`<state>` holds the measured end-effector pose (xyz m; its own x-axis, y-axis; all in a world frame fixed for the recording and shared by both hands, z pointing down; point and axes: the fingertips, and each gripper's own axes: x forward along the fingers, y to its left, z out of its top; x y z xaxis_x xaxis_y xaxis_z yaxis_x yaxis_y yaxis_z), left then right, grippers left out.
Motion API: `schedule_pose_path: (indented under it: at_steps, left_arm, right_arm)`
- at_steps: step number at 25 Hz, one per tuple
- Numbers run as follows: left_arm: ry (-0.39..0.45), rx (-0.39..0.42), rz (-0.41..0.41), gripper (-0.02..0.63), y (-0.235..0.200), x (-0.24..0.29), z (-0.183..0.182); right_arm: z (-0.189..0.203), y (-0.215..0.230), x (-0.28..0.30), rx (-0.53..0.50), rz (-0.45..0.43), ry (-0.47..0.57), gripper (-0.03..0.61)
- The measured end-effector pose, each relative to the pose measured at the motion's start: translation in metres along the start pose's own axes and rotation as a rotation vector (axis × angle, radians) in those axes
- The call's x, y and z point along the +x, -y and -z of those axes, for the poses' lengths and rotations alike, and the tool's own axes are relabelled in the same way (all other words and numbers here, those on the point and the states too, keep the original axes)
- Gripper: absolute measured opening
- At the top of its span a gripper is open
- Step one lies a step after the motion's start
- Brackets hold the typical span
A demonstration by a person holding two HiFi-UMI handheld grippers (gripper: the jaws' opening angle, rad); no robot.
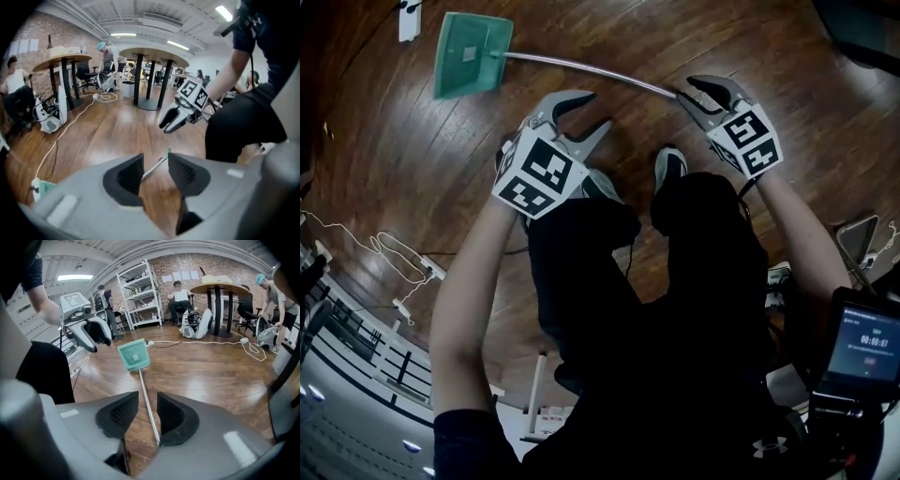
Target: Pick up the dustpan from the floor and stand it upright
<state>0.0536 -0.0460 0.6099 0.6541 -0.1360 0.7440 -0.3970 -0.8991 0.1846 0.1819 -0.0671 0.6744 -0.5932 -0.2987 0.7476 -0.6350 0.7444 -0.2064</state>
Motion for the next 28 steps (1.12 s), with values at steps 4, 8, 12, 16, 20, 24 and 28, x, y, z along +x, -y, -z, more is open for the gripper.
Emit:
schedule_pose_path:
  at_steps: [4, 8, 12, 16, 20, 24, 28]
  left_arm:
    - [-0.009, 0.052, 0.017, 0.164, -0.038, 0.054, 0.037]
    - [-0.003, 0.067, 0.029, 0.164, -0.064, 0.088, 0.065]
    - [-0.035, 0.090, 0.067, 0.164, -0.079, 0.117, 0.123]
    - [-0.084, 0.111, 0.113, 0.170, -0.077, 0.129, 0.135]
    - [-0.124, 0.106, 0.125, 0.172, -0.080, 0.137, 0.165]
    - [-0.138, 0.096, 0.110, 0.172, -0.081, 0.148, 0.196]
    - [-0.146, 0.084, 0.123, 0.175, -0.068, 0.154, 0.213]
  right_arm:
    - [0.041, 0.014, 0.067, -0.006, -0.084, -0.085, 0.129]
    - [0.068, 0.029, 0.120, -0.021, -0.154, -0.123, 0.129]
    - [0.093, 0.022, 0.180, -0.028, -0.221, -0.137, 0.129]
    - [0.111, 0.018, 0.185, -0.056, -0.275, -0.215, 0.138]
    - [0.130, 0.004, 0.198, -0.090, -0.296, -0.279, 0.141]
    - [0.149, -0.005, 0.223, -0.119, -0.290, -0.284, 0.143]
    - [0.167, -0.009, 0.235, -0.164, -0.272, -0.297, 0.143]
